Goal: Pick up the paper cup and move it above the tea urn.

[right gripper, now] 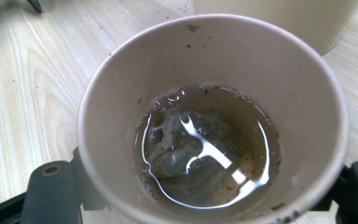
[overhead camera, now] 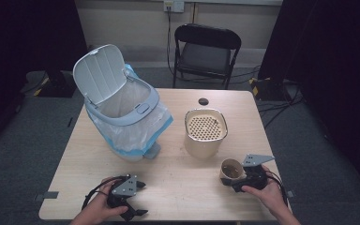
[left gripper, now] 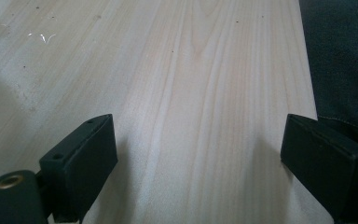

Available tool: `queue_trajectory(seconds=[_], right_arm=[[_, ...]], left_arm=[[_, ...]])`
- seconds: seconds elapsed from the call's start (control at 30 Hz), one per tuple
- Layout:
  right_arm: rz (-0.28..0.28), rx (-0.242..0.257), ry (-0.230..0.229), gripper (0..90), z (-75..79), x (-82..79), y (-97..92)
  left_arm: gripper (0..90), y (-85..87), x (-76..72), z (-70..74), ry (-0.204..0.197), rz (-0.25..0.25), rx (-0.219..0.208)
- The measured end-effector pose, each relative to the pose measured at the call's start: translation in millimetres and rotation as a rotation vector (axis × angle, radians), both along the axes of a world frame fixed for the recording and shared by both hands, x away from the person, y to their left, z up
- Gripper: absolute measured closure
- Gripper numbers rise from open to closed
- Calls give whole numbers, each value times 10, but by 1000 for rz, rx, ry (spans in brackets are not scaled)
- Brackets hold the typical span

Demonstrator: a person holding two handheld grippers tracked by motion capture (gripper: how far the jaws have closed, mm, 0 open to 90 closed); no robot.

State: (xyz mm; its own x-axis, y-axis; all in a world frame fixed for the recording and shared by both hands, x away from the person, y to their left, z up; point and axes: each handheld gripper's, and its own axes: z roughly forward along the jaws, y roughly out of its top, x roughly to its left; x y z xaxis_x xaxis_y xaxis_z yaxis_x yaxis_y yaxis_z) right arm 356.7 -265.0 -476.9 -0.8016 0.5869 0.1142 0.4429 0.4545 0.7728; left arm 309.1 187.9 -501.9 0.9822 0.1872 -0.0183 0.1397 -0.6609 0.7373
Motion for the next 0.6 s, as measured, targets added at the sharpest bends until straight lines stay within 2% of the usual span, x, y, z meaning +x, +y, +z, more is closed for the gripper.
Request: queue_trajectory(seconds=[0.6], right_arm=[[13, -42, -16, 267, 38, -15, -5]], left_arm=[[99, -1, -1, 1, 2, -2, 0]])
